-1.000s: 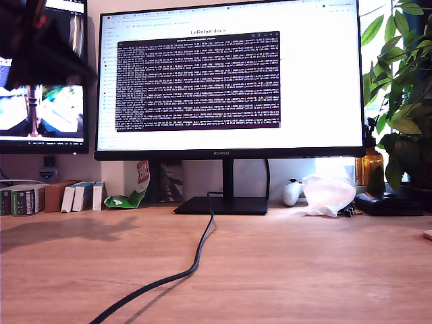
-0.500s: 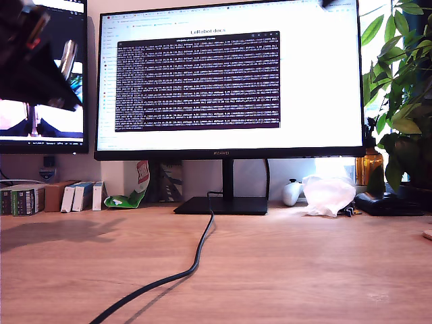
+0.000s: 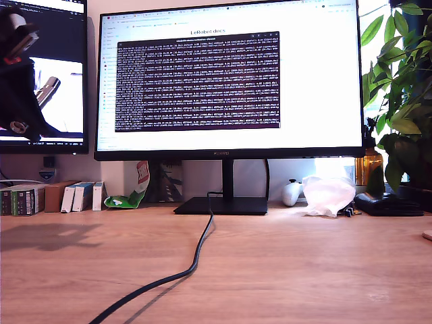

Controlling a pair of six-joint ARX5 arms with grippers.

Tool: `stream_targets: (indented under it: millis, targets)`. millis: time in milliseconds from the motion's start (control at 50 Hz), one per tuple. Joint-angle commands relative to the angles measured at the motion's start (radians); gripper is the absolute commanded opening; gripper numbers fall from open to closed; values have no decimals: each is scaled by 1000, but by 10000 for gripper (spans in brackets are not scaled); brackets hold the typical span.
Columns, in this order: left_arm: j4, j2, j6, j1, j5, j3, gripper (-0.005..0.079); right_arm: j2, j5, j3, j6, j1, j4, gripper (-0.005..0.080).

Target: Pick the metallic laser pointer with your right arm, pass it to your left arm, then place it down to the left side of the table

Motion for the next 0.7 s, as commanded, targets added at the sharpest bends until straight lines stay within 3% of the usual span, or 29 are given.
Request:
stream_targets:
  millis: [0,160,340,680]
  targets:
    - [-32,69,4,2,-13,5,-20,-56,49,-54,31,-1,11,-8]
    - [-135,178,18,2,-37,51,-20,-177,128,-140,27,-2,-4,-8]
    - [-220,292,31,2,-38,108,-20,-241,129,-212,26,-3,-63,-8]
    - [-389,470,31,8,-71,217,-20,-254,123,-229,26,-2,-57,-8]
